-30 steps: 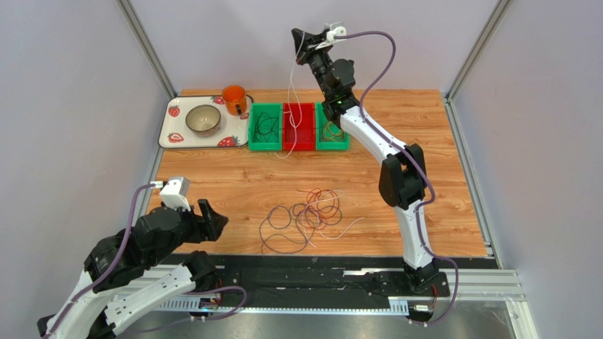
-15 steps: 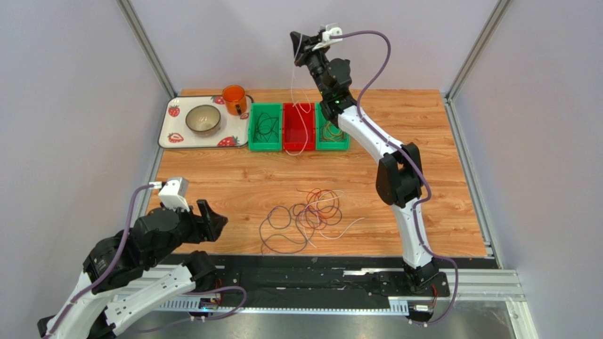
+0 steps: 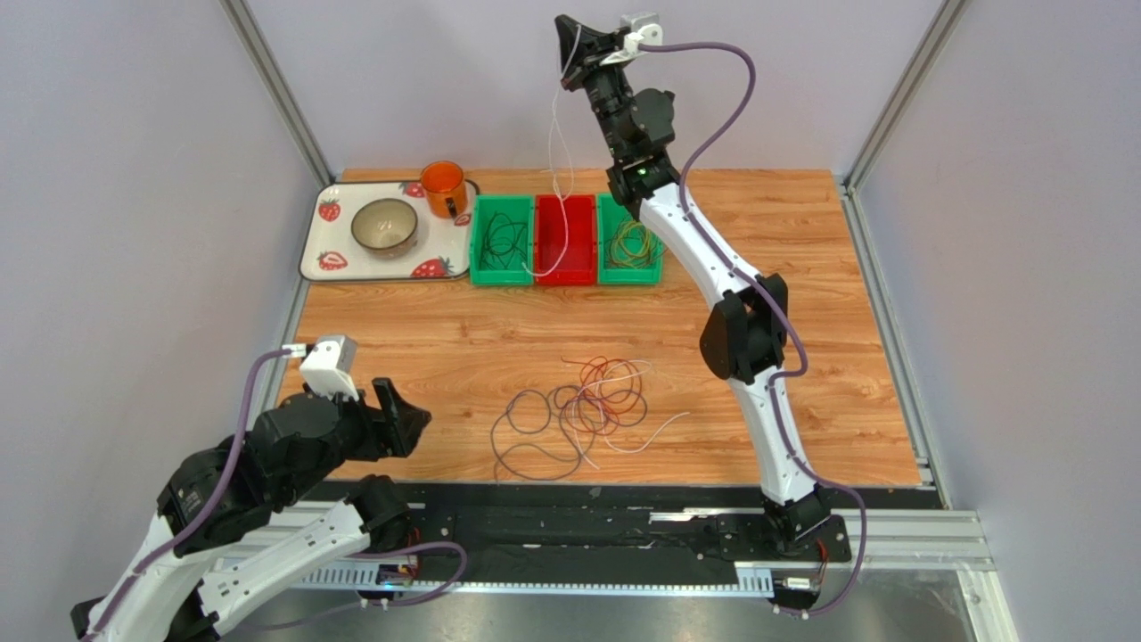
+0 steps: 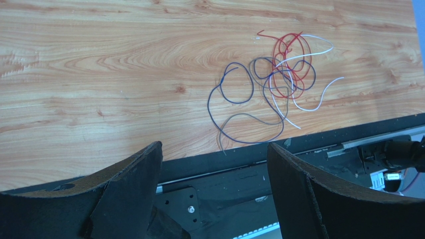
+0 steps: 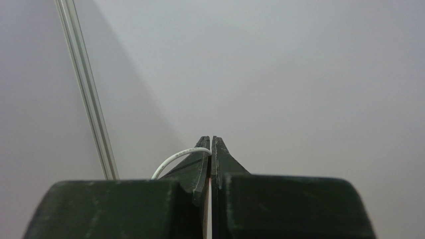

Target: Untangle the cables

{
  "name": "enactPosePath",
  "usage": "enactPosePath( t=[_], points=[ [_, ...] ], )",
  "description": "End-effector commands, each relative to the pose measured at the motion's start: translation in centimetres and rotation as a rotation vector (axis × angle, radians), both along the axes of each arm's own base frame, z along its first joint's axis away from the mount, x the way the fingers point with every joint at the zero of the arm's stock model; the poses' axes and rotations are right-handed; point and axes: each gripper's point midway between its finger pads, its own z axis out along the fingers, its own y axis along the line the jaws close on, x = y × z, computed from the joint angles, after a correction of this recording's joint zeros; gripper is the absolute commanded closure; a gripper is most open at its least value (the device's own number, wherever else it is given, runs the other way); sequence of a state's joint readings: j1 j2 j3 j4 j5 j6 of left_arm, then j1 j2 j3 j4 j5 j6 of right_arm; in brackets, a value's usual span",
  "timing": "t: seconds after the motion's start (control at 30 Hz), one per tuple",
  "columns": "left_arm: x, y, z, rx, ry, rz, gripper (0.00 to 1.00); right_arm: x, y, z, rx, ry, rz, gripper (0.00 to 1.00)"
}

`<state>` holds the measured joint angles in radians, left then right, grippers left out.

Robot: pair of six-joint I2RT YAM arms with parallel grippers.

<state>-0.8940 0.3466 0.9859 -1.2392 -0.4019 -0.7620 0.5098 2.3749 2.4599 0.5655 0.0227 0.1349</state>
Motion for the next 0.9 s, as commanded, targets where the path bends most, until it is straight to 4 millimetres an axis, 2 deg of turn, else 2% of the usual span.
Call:
enactPosePath(
  t=[0.0,0.03,0.17,0.5,0.73,0.87],
  points=[
    [0.1,0.0,0.1,-0.008,0.000,0.010,0.15,0.6,0.2,-1.6,-0.020,-0.016,0.022,1.00],
    [0.1,0.0,0.1,-0.009,0.001,0.011,0.15,1.0,0.4,-2.5,-0.030,-0.002,0.020,1.00],
    [0.1,0.0,0.1,-0.008,-0.001,0.011,0.15,1.9,0.3,-3.5,-0.039,0.007,0.018,1.00],
    [0.1,0.1,0.1,-0.006,0.002,0.017,0.15,3.2,-0.7,-3.9,-0.006,-0.009,0.018,1.00],
    [0.2,0.2,0.0,0.000,0.007,0.030,0.15,3.4,-3.8,-1.1,0.087,-0.058,-0.007,1.00],
    [0.3,0.2,0.0,0.000,0.007,0.034,0.15,3.1,-4.3,-0.4,0.099,-0.071,0.007,1.00]
  ],
)
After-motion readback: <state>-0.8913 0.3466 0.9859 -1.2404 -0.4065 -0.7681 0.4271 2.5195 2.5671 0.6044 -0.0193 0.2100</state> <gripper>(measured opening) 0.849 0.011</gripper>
